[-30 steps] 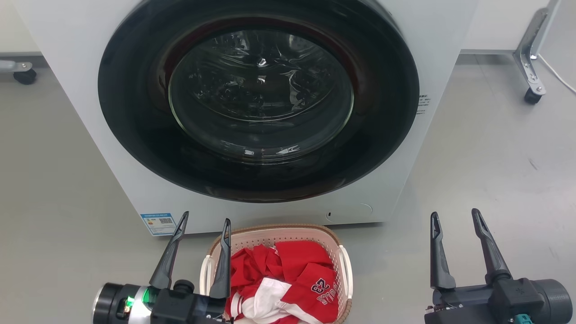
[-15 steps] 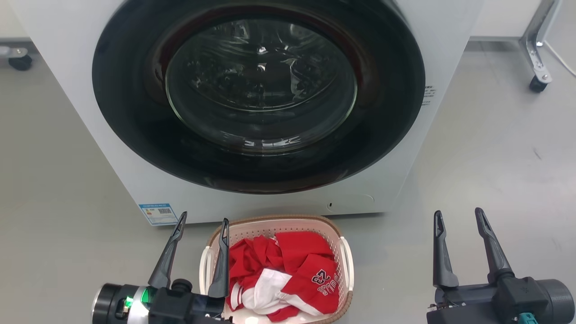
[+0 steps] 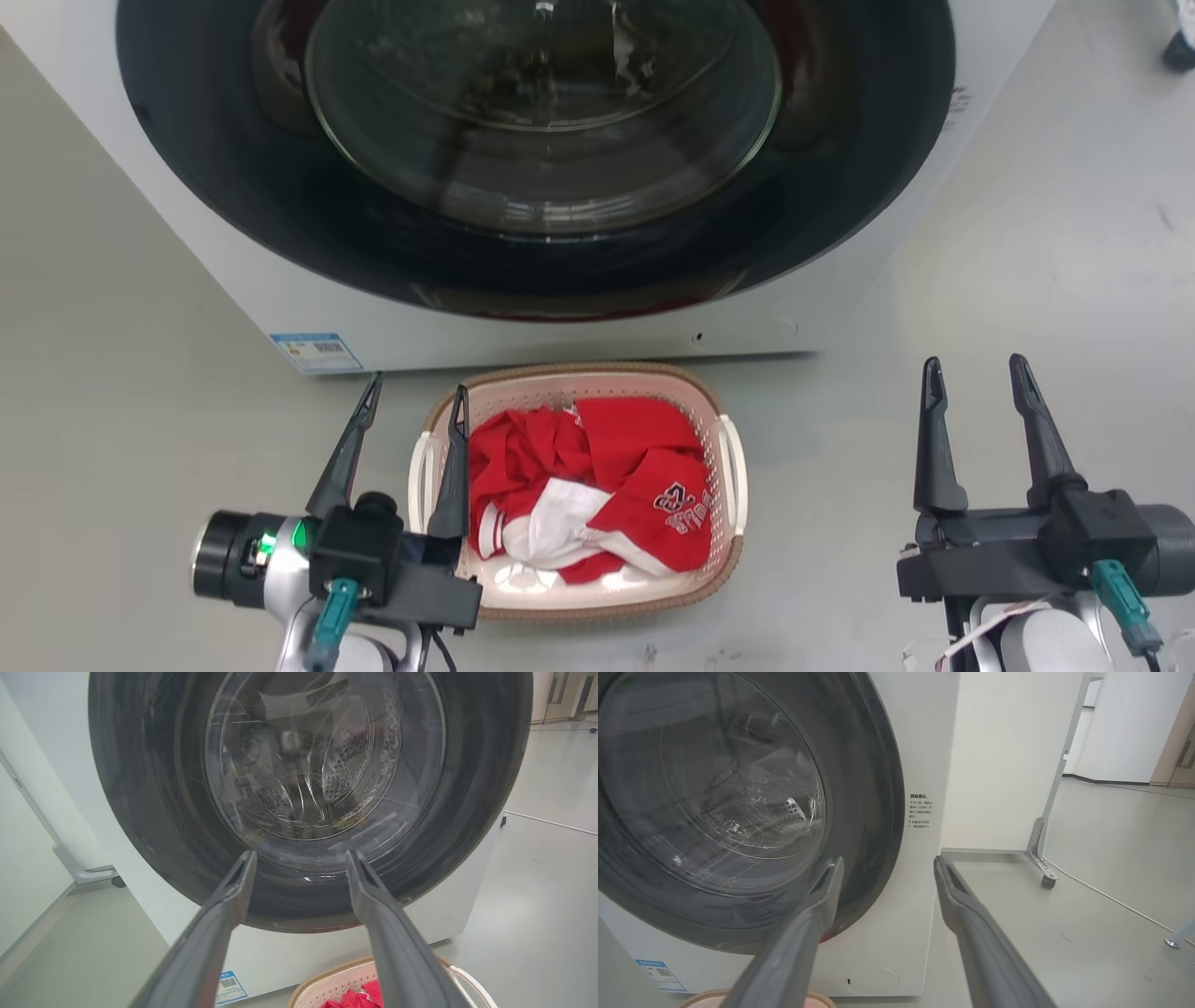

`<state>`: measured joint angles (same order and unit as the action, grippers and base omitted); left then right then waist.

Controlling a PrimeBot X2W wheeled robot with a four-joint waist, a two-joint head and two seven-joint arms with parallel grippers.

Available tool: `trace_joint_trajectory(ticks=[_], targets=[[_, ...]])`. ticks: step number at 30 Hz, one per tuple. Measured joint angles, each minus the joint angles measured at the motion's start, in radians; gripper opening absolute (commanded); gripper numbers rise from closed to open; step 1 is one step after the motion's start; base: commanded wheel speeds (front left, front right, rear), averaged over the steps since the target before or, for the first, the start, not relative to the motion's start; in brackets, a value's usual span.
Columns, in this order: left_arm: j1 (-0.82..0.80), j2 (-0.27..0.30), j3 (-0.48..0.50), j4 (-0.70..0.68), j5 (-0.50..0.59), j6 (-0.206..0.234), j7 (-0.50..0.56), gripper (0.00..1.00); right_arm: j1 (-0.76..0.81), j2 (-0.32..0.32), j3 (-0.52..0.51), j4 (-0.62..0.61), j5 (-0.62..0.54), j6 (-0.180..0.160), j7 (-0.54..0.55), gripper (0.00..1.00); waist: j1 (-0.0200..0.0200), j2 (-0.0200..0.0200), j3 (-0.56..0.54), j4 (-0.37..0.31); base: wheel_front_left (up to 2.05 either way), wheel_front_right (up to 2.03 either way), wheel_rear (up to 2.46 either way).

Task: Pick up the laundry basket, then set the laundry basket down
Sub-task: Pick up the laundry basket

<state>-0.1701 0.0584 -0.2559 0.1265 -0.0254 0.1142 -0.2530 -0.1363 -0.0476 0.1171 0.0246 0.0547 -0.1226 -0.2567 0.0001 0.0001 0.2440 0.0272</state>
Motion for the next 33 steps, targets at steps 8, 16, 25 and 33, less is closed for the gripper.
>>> trace_joint_trajectory(ticks=[8, 16, 25, 33], targets=[[-0.109, -0.005, 0.014, 0.142, -0.030, -0.009, 0.000, 1.00, -0.096, -0.003, -0.006, 0.092, 0.008, 0.014, 0.000, 1.00, 0.0001, 0.0000, 0.114, 0.016, 0.00, 0.00, 0.00], [-0.232, -0.011, 0.026, 0.267, -0.046, -0.019, 0.005, 1.00, -0.224, -0.005, 0.016, 0.198, 0.008, 0.040, 0.000, 1.00, 0.0001, 0.0000, 0.232, 0.029, 0.00, 0.00, 0.00], [-0.355, -0.020, 0.036, 0.380, -0.075, -0.026, 0.014, 1.00, -0.377, -0.008, 0.063, 0.333, 0.013, 0.058, 0.000, 1.00, 0.0001, 0.0001, 0.367, 0.036, 0.00, 0.00, 0.00], [-0.466, -0.023, 0.048, 0.458, -0.093, -0.028, 0.015, 1.00, -0.492, -0.010, 0.082, 0.452, 0.016, 0.058, 0.000, 1.00, 0.0000, 0.0001, 0.487, 0.038, 0.00, 0.00, 0.00]])
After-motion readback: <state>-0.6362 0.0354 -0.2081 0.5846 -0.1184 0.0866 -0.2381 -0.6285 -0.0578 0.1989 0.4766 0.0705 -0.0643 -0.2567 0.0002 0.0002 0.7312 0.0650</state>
